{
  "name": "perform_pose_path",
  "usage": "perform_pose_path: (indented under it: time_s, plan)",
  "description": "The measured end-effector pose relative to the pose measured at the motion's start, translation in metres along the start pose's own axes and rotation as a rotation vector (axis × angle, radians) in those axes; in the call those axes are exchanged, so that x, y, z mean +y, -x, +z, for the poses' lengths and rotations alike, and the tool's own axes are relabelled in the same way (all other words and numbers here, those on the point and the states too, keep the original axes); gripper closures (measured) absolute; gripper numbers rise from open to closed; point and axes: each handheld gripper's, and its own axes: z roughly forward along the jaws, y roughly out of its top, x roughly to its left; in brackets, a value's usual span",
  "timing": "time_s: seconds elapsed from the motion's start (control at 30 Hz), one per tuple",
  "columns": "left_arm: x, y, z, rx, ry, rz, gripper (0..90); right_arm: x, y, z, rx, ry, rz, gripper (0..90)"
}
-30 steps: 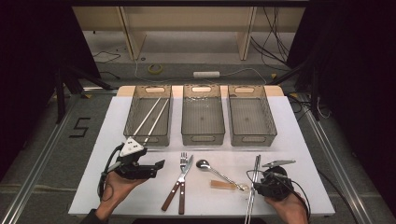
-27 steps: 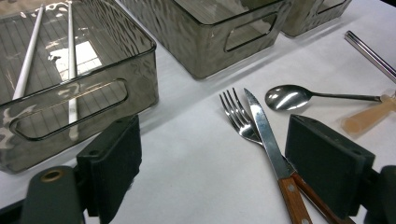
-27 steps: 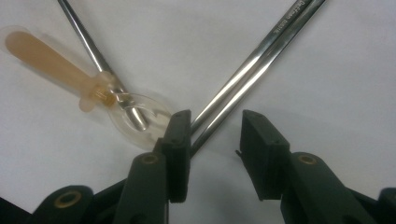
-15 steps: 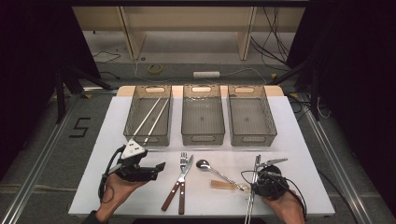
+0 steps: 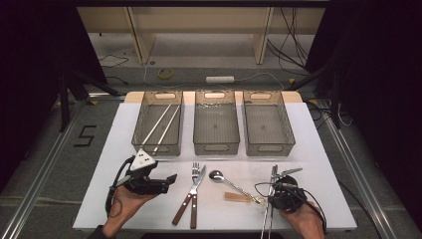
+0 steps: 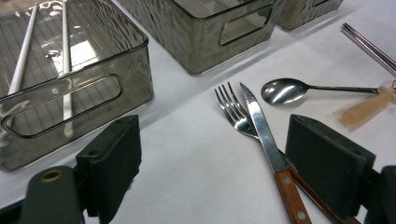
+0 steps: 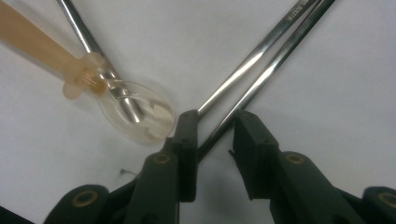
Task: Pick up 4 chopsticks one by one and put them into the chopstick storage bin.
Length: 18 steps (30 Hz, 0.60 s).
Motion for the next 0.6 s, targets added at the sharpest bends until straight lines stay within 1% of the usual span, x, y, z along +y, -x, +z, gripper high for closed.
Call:
perform_pose_path:
  time_s: [0.23, 0.33, 0.43, 0.47, 0.6]
  plan:
    - [-0.0002, -0.0001, -0.0001, -0.001, 0.0, 0.0, 17.8, 0.0027, -0.0002, 0.0005, -0.013, -0.02, -0.015, 74.5]
    - [-0.0002, 0.0001, -0.0001, -0.001, -0.001, 0.002, 17.8, 0.0036, 0.0011, 0.0005, -0.007, -0.03, -0.021, 76.1]
    - [0.0, 0.0004, -0.0002, -0.001, -0.004, 0.008, 17.8, 0.0041, 0.003, 0.0006, -0.004, -0.032, -0.013, 79.6]
    - [-0.0001, 0.0005, -0.0001, -0.002, -0.005, 0.008, 17.8, 0.0042, 0.0038, 0.0006, -0.003, -0.032, -0.018, 80.7]
    - [-0.0002, 0.0008, 0.0001, -0.003, -0.005, 0.007, 17.9, 0.0044, 0.0041, 0.0007, -0.008, -0.032, -0.014, 81.7]
